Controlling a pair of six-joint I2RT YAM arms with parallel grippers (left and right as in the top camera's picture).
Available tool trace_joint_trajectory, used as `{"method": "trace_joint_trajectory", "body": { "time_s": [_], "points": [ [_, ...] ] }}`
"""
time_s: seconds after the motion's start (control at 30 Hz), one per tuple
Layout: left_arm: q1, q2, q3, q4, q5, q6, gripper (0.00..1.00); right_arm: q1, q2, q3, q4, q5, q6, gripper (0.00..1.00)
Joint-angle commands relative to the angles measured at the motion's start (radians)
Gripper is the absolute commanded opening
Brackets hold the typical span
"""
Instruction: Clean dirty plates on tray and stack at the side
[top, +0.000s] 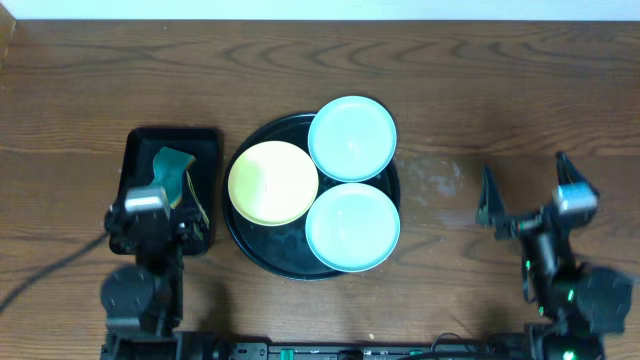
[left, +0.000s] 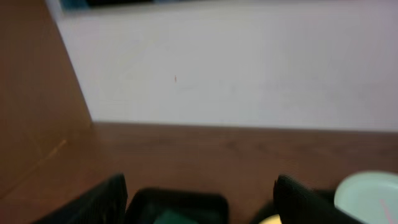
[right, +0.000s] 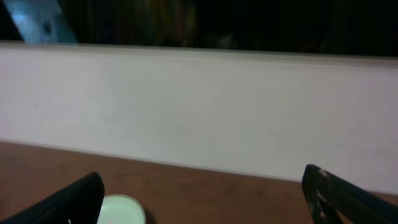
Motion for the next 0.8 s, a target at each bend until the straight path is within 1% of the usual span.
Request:
{"method": "trace_joint_trajectory", "body": {
  "time_s": [0.0,0.2,0.37,0.47,0.53,0.6,0.67,0.77],
  "points": [
    [-0.005,0.151,0.180,-0.098,0.014,0.034,0.76,-0.003,0.177,0.171,-0.085,-0.090,-0.034,0.99],
    [-0.005,0.449,0.517,-0.392,0.014,0.034,0.76,-0.003,0.490,0.493,-0.396,-0.116,-0.090,0.99],
    [-0.005,0.721,0.811,-0.679,0.016,0.038,0.76,-0.003,0.747,0.756,-0.698,-0.119,-0.161,0.99],
    [-0.005,0.861,0.943,-0.808,0.049,0.037,0.76,-0.003,0.892,0.903,-0.887,-0.117,-0.178,0.99],
    [-0.005,0.928,0.985,-0.848,0.121,0.037,0.76,-0.003,0.970,0.970,-0.971,-0.114,-0.215,0.99],
    [-0.005,0.986,0.987,-0.845,0.233,0.037,0.76,-0.003,1.034,0.999,-1.007,-0.114,-0.240,0.99],
    [-0.005,1.027,0.988,-0.844,0.273,0.037,0.76,-0.003,1.066,0.997,-1.007,-0.114,-0.239,0.99],
    [-0.005,1.085,0.988,-0.843,0.277,0.031,0.76,-0.003,1.110,0.997,-1.010,-0.209,-0.131,0.99]
  ]
}}
